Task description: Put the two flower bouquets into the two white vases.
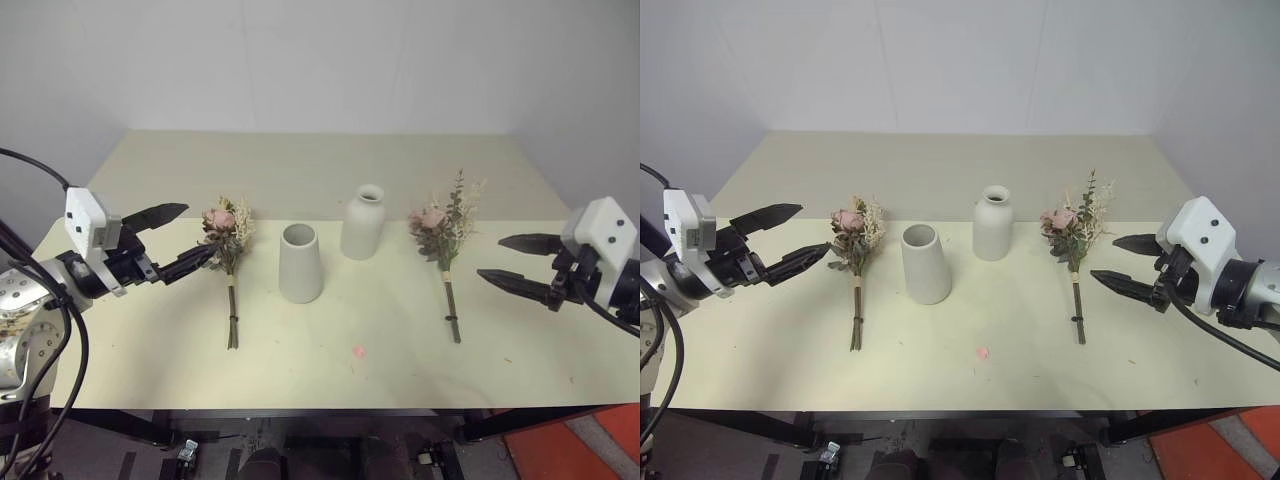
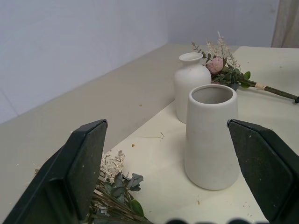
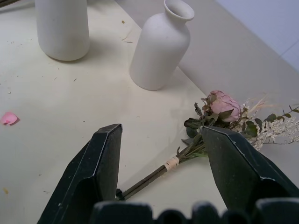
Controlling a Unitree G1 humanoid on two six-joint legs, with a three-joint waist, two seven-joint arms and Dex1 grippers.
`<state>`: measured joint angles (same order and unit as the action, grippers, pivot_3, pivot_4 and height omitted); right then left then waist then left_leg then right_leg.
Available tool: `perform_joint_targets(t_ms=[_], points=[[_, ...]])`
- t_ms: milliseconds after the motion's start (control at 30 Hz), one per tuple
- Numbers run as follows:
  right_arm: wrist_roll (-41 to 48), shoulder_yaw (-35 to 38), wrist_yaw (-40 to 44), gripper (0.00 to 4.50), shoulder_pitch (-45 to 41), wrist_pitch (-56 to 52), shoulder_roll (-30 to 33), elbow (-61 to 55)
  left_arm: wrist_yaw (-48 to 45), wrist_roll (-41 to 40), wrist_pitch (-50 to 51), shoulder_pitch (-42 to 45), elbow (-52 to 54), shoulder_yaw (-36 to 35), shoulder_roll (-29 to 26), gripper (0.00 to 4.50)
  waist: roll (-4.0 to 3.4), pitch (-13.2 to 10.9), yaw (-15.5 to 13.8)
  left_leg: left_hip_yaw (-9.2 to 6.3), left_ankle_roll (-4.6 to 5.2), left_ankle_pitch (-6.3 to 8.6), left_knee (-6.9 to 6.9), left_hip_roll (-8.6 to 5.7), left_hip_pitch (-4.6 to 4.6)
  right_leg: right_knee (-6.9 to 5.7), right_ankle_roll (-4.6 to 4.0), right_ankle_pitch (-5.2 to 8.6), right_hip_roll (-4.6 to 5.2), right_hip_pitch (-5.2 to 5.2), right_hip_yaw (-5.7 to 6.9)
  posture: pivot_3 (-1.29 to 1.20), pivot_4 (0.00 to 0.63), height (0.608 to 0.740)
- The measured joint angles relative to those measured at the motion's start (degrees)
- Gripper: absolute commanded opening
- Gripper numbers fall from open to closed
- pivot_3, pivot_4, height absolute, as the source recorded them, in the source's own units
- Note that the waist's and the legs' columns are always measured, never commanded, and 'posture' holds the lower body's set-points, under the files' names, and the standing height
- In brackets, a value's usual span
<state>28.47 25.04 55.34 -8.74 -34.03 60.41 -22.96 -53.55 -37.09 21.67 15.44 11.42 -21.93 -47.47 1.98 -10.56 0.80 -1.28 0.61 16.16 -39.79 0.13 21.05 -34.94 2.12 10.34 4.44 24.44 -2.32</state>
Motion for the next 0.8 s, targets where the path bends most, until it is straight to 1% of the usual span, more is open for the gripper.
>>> perform_joint_targets(t_ms=[267, 467, 533, 567, 633, 700, 800], points=[[0.0, 0.0, -0.7, 3.26, -0.1, -0.9, 0.0, -0.1, 0.0, 0.0, -0.1, 0.0, 0.0, 0.0, 0.0, 4.46, 0.0, 0.0, 0.0, 0.0, 0.0, 0.0, 0.0, 0.0, 0.0, 0.0, 0.0, 0.0, 0.0, 0.0, 0.0, 0.0, 0.15, 0.74], [-0.1, -4.2, -3.2, 3.26, -4.1, -5.0, 0.1, 0.2, 0.0, 0.1, -0.1, 0.4, 0.0, 0.0, 0.0, 4.46, 0.0, 0.0, 0.1, 0.0, 0.0, 0.0, 0.0, 0.0, 0.0, -0.01, 0.0, 0.0, 0.0, 0.01, -0.01, 0.0, 0.15, 0.74], [-0.6, -7.6, -4.7, 3.26, -7.7, -7.5, 0.0, 1.5, -0.1, 0.4, -0.2, 0.9, 0.0, 0.6, 0.0, 4.46, 0.0, 0.0, 0.2, 0.01, 0.0, 0.0, -0.01, 0.0, 0.0, 0.0, -0.01, 0.0, 0.0, 0.0, -0.01, 0.0, 0.15, 0.74], [-1.7, -11.4, -6.2, 3.26, -11.7, -9.9, -0.4, 3.5, -0.2, 0.6, -0.2, 1.6, -0.1, 1.1, 0.1, 4.46, 0.0, 0.0, 0.3, 0.03, 0.0, 0.0, -0.03, 0.01, -0.03, -0.01, -0.01, -0.01, 0.0, -0.01, -0.03, 0.0, 0.15, 0.74], [-3.7, -17.2, -8.7, 3.26, -17.0, -13.3, -2.0, 6.9, -0.5, 0.7, -0.2, 2.9, 0.4, 2.2, 0.2, 4.46, 0.01, 0.0, 0.3, 0.01, 0.0, 0.0, -0.01, 0.0, -0.02, 0.0, -0.02, -0.01, -0.01, 0.0, -0.02, 0.0, 0.15, 0.74], [-6.4, -22.7, -11.6, 3.26, -22.9, -16.4, -5.5, 12.8, -0.9, 1.6, -0.3, 3.9, 0.5, 3.7, 0.1, 4.46, 0.01, 0.0, 0.5, 0.02, 0.0, 0.0, 0.0, 0.0, 0.01, 0.0, -0.04, -0.02, -0.02, 0.05, -0.03, 0.0, 0.15, 0.74], [-10.2, -27.9, -15.4, 3.26, -28.6, -18.9, -10.4, 22.6, -1.3, 3.2, -0.4, 4.6, 0.7, 5.5, 0.0, 4.46, 0.01, 0.0, 0.4, 0.02, 0.0, 0.0, 0.01, -0.03, 0.15, 0.0, -0.06, -0.03, 0.0, 0.24, -0.03, 0.0, 0.15, 0.74]])
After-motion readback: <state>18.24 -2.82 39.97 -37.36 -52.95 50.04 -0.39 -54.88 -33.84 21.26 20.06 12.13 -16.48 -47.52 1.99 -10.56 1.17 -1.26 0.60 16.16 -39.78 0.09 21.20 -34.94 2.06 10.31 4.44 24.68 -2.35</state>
